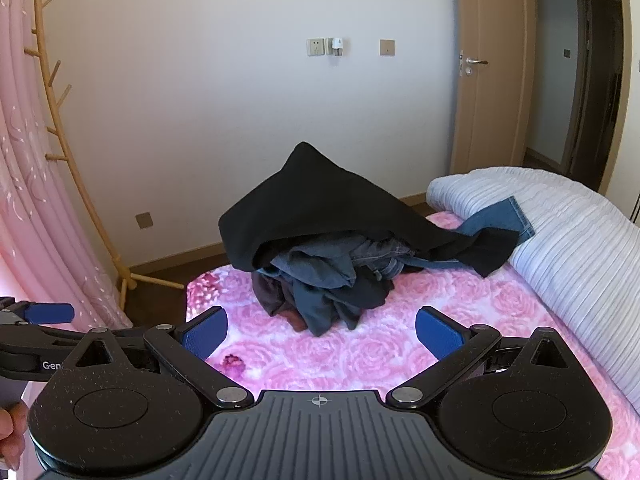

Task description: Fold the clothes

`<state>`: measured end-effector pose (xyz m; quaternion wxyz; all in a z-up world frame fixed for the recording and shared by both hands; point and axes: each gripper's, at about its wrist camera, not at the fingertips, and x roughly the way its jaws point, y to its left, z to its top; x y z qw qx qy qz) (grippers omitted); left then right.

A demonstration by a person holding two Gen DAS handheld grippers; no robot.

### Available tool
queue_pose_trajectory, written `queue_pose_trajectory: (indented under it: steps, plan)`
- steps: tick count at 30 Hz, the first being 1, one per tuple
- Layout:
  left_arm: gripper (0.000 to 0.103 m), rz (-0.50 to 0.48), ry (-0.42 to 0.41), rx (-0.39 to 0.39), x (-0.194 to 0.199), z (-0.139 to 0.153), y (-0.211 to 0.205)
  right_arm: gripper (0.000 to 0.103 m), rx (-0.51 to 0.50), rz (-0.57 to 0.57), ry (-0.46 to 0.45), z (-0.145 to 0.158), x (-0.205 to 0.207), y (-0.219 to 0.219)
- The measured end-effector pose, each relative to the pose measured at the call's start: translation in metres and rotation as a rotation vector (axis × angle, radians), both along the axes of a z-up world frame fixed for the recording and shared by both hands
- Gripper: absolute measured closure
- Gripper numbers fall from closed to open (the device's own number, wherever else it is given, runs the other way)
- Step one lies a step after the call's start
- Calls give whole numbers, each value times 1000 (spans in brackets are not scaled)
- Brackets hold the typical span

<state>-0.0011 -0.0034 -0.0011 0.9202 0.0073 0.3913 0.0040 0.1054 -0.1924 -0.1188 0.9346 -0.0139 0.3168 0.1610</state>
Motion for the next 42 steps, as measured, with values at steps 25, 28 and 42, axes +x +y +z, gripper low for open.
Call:
queue_pose_trajectory:
  steps: [25, 28, 42]
  plan:
    - [3, 0, 18, -31, -1, -4, 7, 1, 0, -12, 34, -20, -5, 4]
    - [3, 0, 20, -30, -1, -4, 7, 0, 3, -15, 38, -18, -5, 3]
    - [3, 0, 24, -14, -4, -6, 6, 1, 12, -26, 55, -15, -1, -2]
